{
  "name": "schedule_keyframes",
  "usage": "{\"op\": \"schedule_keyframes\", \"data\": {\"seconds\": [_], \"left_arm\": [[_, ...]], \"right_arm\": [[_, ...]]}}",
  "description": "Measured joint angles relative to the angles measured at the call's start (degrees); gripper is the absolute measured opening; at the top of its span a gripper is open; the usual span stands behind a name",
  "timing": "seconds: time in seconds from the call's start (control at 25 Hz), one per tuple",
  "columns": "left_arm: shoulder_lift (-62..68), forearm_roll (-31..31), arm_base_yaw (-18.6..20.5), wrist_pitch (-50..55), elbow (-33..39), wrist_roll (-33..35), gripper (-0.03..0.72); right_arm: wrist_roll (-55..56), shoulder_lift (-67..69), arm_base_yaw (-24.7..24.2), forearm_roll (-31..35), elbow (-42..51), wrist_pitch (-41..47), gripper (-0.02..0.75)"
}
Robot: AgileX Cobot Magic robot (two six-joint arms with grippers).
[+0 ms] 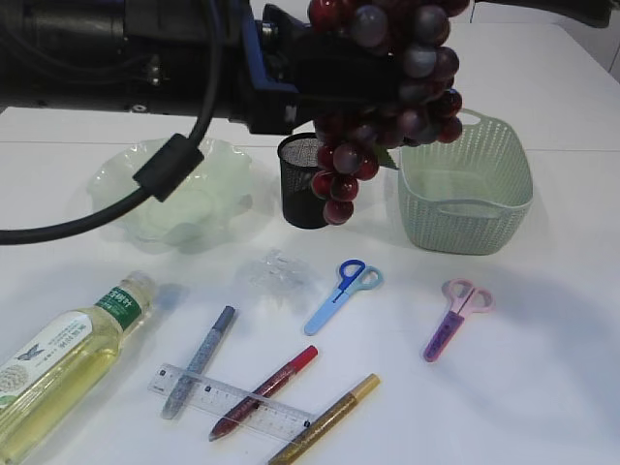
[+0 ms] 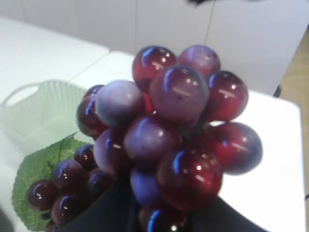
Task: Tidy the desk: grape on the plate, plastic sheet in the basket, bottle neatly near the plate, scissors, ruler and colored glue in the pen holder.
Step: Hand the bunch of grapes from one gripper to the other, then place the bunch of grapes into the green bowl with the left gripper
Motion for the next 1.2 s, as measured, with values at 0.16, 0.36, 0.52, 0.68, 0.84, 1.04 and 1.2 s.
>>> {"op": "schedule_keyframes", "data": {"seconds": [0.16, 0.36, 0.52, 0.68, 0.84, 1.04, 1.2], "left_arm": [[0.0, 5.4, 0.0, -6.4, 0.0, -3.8, 0.113], [0.0, 17.7, 0.0, -12.5, 0.0, -13.9, 0.113], [0.0, 27.7, 1.3, -13.9, 0.0, -24.0, 0.113], [0.0, 33.7, 5.3, -13.2, 0.0, -32.9, 0.113], [0.0, 37.6, 10.6, -11.2, 0.0, -42.4, 0.113], [0.0, 43.1, 15.6, -7.1, 0.0, -52.1, 0.113], [0.0, 49.3, 17.4, -2.5, -1.0, -56.4, 0.113]], "right_arm": [[0.1, 0.0, 0.0, -0.1, 0.0, 0.0, 0.607], [0.1, 0.0, 0.0, -0.1, 0.0, 0.0, 0.599], [0.7, 0.0, 0.0, -0.9, 0.0, 0.0, 0.595], [1.6, 0.0, 0.0, -1.5, 0.0, -0.1, 0.595], [1.7, 0.0, 0.0, -1.6, 0.0, -0.1, 0.595], [2.6, 0.0, 0.0, -4.3, 0.0, -0.1, 0.595], [3.9, 0.0, 0.0, -7.7, 0.0, 0.0, 0.594]]}}
